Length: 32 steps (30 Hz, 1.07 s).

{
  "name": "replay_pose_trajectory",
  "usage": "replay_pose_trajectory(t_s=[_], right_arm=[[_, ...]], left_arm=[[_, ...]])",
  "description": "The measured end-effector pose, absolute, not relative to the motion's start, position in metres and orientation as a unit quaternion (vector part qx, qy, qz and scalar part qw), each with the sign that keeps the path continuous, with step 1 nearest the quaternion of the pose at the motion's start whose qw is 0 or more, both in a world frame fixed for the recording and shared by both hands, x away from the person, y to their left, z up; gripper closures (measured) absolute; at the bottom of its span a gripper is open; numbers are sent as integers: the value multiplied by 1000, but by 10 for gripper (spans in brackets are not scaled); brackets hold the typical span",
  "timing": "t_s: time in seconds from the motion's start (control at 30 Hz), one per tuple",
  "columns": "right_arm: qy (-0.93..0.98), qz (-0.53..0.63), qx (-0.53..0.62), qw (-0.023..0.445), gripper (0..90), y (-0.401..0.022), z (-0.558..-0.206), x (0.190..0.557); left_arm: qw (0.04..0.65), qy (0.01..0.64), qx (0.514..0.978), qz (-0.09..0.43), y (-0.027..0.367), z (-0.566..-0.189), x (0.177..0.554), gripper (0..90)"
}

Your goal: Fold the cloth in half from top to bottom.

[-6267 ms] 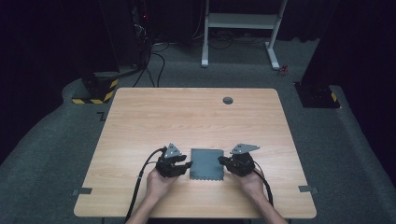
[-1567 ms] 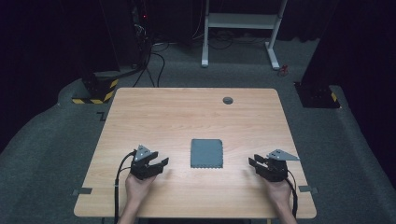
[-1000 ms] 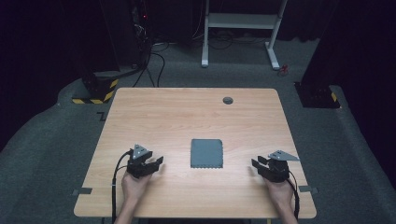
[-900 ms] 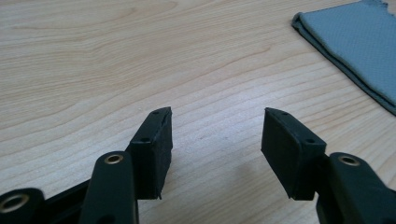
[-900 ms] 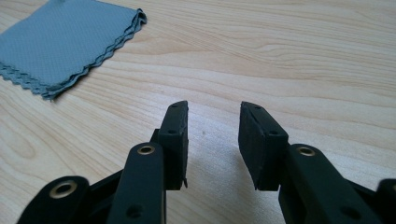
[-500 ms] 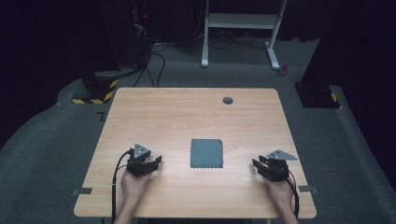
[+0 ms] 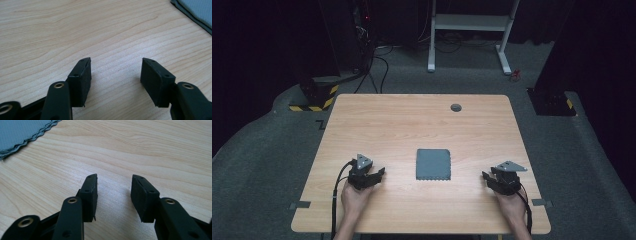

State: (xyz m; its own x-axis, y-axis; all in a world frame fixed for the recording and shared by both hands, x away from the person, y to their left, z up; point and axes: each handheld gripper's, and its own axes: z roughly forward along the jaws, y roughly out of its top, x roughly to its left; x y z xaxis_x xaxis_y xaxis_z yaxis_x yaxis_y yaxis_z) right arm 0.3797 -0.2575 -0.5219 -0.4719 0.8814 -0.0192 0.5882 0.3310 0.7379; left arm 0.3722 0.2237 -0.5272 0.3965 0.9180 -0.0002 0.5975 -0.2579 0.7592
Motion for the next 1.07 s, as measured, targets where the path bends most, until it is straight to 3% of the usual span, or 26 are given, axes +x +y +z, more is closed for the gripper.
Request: replay_pose_trajectory(t_s=[0.17,0.37,1.07], right_arm=[[782,339,476,216,487,-258,-522,379],[781,338,478,218,455,-257,-522,378],[780,337,481,216,446,-256,-522,377]], left_arm=[[349,499,760,228,222,-528,372,377],[347,501,760,228,221,-528,371,349],[349,500,759,225,221,-528,371,337]])
